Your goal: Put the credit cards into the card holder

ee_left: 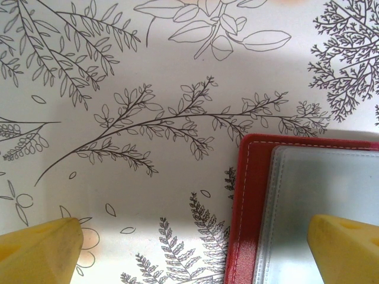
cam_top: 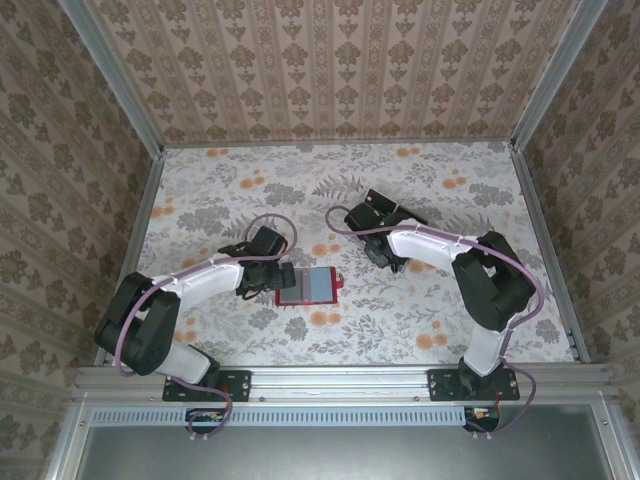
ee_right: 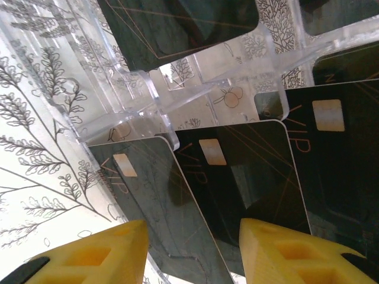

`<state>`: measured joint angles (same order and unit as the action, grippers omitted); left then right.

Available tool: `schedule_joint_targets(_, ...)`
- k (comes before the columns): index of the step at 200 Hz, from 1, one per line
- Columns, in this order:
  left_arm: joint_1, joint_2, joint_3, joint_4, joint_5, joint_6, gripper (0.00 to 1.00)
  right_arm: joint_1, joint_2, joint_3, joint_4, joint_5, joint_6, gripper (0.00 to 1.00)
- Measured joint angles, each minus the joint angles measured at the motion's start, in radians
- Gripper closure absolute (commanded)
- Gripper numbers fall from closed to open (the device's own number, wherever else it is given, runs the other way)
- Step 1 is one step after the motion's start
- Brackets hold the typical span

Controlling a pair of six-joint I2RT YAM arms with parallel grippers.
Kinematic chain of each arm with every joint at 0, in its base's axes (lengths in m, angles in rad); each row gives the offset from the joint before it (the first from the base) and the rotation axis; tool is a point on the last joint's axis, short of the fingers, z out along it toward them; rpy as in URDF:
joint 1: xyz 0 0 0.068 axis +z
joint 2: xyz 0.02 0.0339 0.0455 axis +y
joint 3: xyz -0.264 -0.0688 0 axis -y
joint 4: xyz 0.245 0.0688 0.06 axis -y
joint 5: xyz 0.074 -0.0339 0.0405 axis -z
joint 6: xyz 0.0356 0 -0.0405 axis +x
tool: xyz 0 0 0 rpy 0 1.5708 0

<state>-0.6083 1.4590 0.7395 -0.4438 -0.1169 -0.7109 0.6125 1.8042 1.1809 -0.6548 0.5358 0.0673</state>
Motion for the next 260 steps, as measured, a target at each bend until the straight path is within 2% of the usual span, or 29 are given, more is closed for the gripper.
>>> schedule_joint_targets(65, 0.0, 0.0, 0.0, 0.001, 0.0, 0.0, 0.0, 0.0, 0.011, 0.0, 0.001, -0.005, -0.012, 0.56)
schedule_joint_targets(127, 0.0, 0.0, 0.0, 0.004, 0.0, 0.0, 0.0, -0.002, 0.011, 0.0, 0.0, -0.05, -0.012, 0.62)
schedule_joint_targets(168, 0.0, 0.001, 0.0, 0.004, 0.001, -0.003, 0.0, -0.002, -0.005, 0.0, -0.001, -0.074, -0.012, 0.7)
schedule_joint_targets(260, 0.0, 0.014, 0.0, 0.02, 0.008, -0.006, 0.0, -0.001, -0.05, 0.0, -0.004, -0.116, -0.011, 0.77)
